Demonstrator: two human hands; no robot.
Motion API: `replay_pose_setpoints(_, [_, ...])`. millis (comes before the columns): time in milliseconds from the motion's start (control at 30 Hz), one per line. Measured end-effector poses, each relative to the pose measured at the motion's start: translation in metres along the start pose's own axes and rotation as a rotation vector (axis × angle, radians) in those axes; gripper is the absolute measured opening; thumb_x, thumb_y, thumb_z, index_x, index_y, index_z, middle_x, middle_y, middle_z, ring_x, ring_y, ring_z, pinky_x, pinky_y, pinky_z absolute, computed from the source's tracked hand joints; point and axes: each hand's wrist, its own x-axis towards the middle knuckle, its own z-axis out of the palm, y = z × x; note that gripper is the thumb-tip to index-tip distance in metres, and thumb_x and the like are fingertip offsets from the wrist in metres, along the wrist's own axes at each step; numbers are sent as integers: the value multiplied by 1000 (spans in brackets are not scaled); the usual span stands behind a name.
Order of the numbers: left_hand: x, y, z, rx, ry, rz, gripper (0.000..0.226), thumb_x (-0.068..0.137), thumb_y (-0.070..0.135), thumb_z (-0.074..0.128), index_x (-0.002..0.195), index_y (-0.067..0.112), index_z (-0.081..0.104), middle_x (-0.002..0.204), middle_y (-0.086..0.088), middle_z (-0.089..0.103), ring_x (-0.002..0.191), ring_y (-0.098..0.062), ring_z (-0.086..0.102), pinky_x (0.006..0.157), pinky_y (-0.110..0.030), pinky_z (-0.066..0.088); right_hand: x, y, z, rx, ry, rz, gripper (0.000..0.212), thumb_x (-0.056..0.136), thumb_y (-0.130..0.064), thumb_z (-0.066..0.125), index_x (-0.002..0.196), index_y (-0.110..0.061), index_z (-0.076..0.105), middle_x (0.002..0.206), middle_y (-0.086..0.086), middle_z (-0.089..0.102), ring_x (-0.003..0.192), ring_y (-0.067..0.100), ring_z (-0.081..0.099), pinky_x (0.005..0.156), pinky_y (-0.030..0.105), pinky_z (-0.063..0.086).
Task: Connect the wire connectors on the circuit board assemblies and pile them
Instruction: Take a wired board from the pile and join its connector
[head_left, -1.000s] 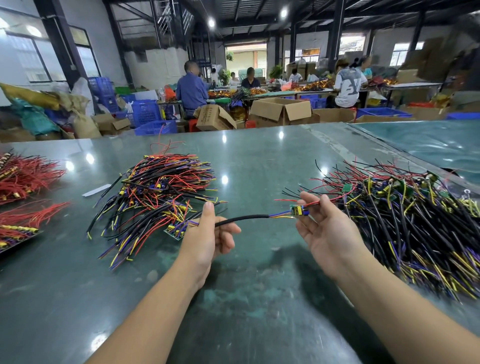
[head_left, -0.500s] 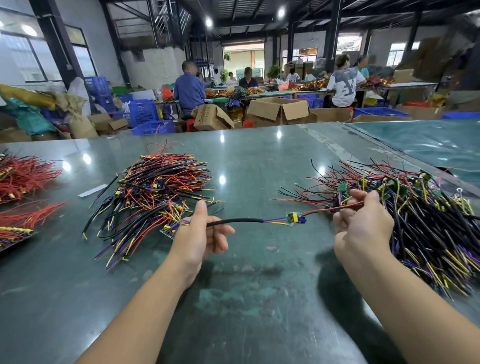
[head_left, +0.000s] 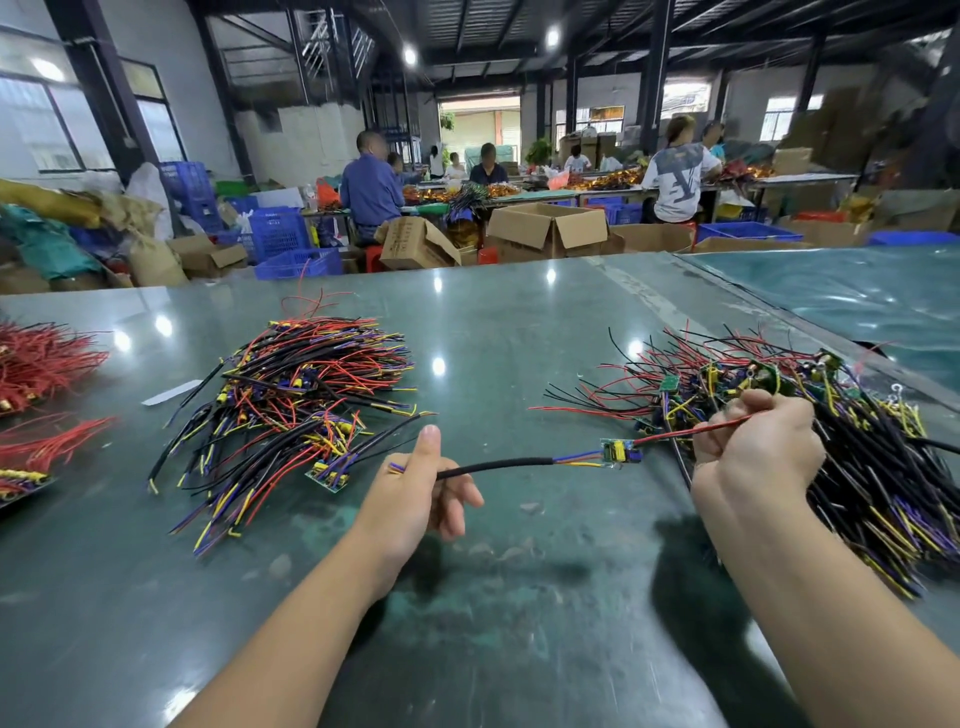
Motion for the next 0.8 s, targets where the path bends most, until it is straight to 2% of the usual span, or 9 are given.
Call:
replay_pose_setpoints(100, [0,0,-1,-12,4,-2,76,97,48,24,44,12,66,37,-7,50,32,-11,43,38,-14,34,1,1,1,-22,-49,-7,28,90,-10,31,64,-16,40,53,-3,35,42,11,28,44,19,19])
replay_pose_setpoints(167, [1,2,-2,-44,83,-2,76,98,47,25,44,12,66,36,-4,49,32,-10,43,37,-14,33,1,2,2,-109,-180,14,34,99,-29,34,70,-17,47,54,-4,40,41,9,30,46,21,21])
replay_pose_setpoints(233, [3,5,-8,-138,239,16,72,101,44,26,50,10,64,37,-1,51,32,-7,41,38,-14,34,-5,6,4,-266,-380,76,40,97,-53,33,90,-18,51,68,-3,50,49,10,43,51,24,29])
replay_pose_setpoints(333, [7,11,-20,-341,413,60,63,102,42,26,65,3,57,36,2,48,32,-6,38,41,-19,32,-24,21,3,-408,-605,283,56,89,-61,40,133,-27,35,112,6,54,86,22,63,67,33,43])
replay_pose_setpoints(433, [6,16,-20,-433,457,83,60,103,41,23,73,0,55,36,2,48,32,-6,36,36,-16,30,-53,38,0,-542,-832,456,69,69,-59,54,124,-18,46,117,5,55,93,22,65,72,32,44])
replay_pose_setpoints(500, [1,16,-11,-442,419,73,63,102,43,24,69,-1,56,34,4,41,32,-8,32,36,-17,28,-70,50,-3,-627,-942,496,54,67,-56,55,108,-20,55,111,1,63,90,16,67,73,28,45])
replay_pose_setpoints(600, [-7,17,3,-396,241,51,65,95,50,33,57,5,62,35,-1,37,33,-10,32,39,-19,29,-81,63,-3,-621,-980,430,30,88,-50,47,98,-25,60,110,-4,70,94,12,68,76,26,46])
replay_pose_setpoints(700, [-15,16,13,-298,-4,41,57,81,52,44,54,9,69,37,-1,37,37,-11,34,41,-19,31,-79,60,0,-550,-919,342,39,95,-46,39,84,-23,70,101,-5,73,86,12,68,81,31,46])
replay_pose_setpoints(800, [-17,12,19,-287,-62,47,50,77,50,51,59,8,70,37,0,33,38,-11,31,40,-19,29,-72,54,-1,-541,-930,224,34,101,-37,31,104,-23,62,102,-5,73,95,12,66,82,29,46])
